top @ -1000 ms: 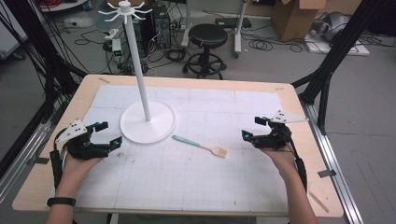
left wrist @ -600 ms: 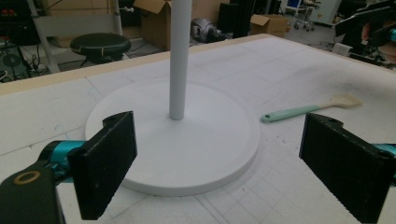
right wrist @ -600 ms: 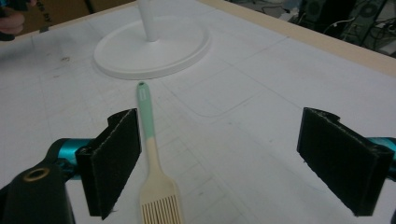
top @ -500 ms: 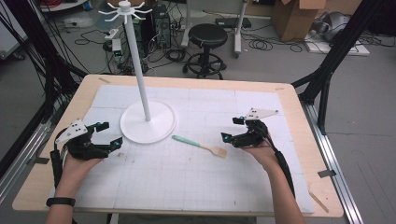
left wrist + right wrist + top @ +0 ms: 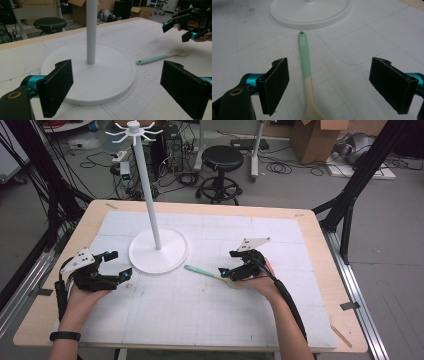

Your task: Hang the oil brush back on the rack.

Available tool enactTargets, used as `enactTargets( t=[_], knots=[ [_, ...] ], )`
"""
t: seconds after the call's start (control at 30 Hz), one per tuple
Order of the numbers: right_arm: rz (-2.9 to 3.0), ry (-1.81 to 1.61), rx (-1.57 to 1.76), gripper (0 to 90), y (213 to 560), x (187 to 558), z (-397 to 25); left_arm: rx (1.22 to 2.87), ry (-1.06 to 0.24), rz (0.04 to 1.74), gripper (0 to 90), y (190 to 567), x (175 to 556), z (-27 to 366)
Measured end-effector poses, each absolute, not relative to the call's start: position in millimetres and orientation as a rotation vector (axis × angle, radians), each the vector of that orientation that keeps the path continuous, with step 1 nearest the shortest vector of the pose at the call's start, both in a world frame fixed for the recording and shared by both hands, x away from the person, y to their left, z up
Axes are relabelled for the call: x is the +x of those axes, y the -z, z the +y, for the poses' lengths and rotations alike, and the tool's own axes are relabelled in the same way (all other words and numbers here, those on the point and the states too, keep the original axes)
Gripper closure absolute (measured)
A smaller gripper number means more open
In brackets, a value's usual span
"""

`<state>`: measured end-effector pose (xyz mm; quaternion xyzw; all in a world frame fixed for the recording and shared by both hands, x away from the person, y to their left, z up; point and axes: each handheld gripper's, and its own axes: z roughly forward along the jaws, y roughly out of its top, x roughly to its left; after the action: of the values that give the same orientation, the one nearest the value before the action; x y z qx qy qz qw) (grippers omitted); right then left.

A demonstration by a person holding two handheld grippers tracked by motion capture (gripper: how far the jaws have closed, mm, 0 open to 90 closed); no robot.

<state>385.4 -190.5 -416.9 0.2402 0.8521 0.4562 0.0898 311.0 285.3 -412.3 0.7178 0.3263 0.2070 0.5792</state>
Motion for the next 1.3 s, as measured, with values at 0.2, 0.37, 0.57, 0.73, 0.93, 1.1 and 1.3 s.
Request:
enactTargets(
  t=[0.2, 0.37, 0.57, 0.73, 0.93, 1.1, 1.3],
  knots=[
    [2.622, -1.311, 0.676, 24.2, 427, 387, -176, 1.682, -0.476, 0.759, 11.9, 413, 311, 284],
    [2.660, -1.281, 0.638, 32.1, 432, 388, -168, 1.688, -0.479, 0.760, 11.9, 413, 311, 284],
    [2.697, -1.253, 0.609, 42.8, 436, 390, -163, 1.692, -0.478, 0.761, 12.0, 413, 311, 284],
    [2.725, -1.219, 0.585, 52.7, 439, 391, -160, 1.697, -0.480, 0.764, 12.0, 413, 312, 284],
    [2.746, -1.175, 0.572, 60.8, 441, 391, -158, 1.702, -0.477, 0.763, 12.1, 414, 312, 283],
    [2.746, -1.160, 0.541, 64.9, 442, 390, -157, 1.703, -0.476, 0.765, 12.2, 414, 312, 283],
    [2.747, -1.127, 0.501, 70.1, 441, 387, -154, 1.708, -0.473, 0.770, 12.4, 414, 312, 283]
  ],
)
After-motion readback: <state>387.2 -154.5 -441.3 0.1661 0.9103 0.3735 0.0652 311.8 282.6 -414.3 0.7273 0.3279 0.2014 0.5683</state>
